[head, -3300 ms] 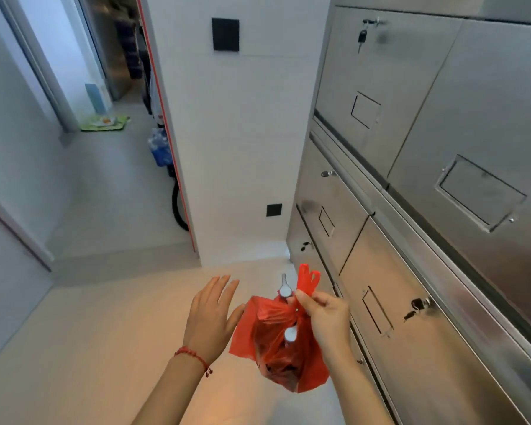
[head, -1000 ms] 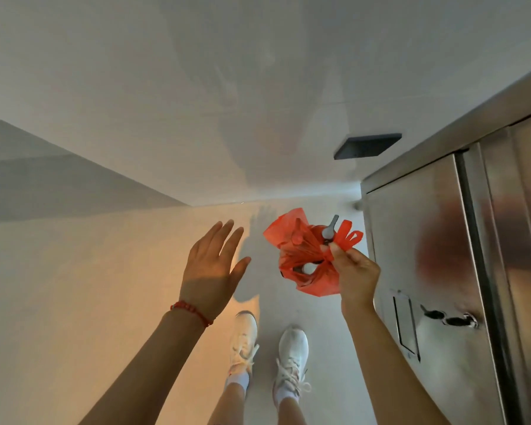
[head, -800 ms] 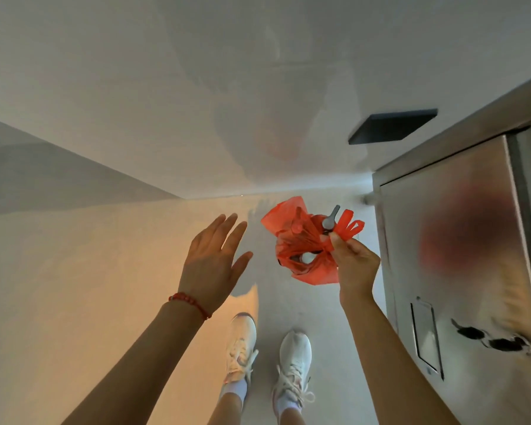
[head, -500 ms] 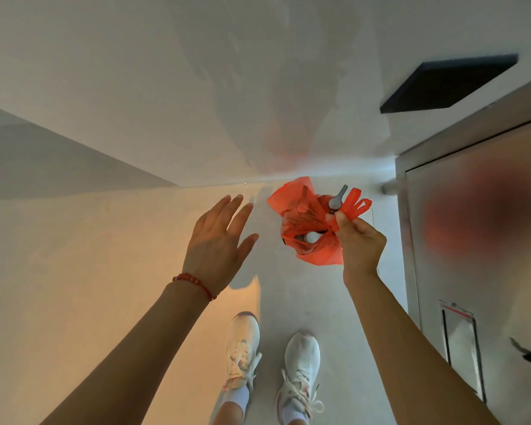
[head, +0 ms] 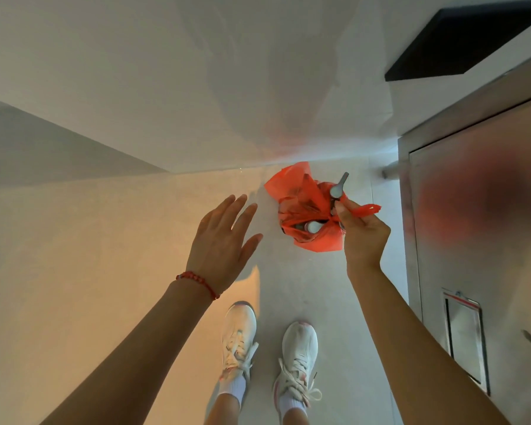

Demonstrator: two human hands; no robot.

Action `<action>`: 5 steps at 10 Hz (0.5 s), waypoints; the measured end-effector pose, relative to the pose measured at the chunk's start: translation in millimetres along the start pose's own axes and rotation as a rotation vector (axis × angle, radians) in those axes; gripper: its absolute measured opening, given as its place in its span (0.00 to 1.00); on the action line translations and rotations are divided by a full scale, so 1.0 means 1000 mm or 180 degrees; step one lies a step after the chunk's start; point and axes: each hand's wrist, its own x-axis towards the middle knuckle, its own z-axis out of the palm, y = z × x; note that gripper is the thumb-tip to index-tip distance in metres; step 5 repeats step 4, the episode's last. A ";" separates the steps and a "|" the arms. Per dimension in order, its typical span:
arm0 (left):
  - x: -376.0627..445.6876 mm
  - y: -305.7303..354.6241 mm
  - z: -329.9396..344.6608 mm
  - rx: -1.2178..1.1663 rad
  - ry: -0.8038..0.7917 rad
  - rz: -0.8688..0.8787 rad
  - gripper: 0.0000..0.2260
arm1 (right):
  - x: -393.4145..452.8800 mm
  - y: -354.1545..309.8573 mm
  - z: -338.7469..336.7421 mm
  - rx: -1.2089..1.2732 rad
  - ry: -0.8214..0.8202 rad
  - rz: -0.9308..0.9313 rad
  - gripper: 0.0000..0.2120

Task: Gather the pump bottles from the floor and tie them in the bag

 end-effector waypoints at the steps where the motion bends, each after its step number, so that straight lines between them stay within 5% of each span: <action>1: -0.005 0.007 -0.002 0.0012 -0.0027 0.0053 0.21 | -0.010 0.000 -0.007 -0.0047 0.0020 -0.0072 0.08; 5: -0.031 0.021 -0.022 0.0099 0.0036 0.0081 0.20 | -0.048 -0.009 -0.033 -0.0276 -0.0084 -0.0319 0.14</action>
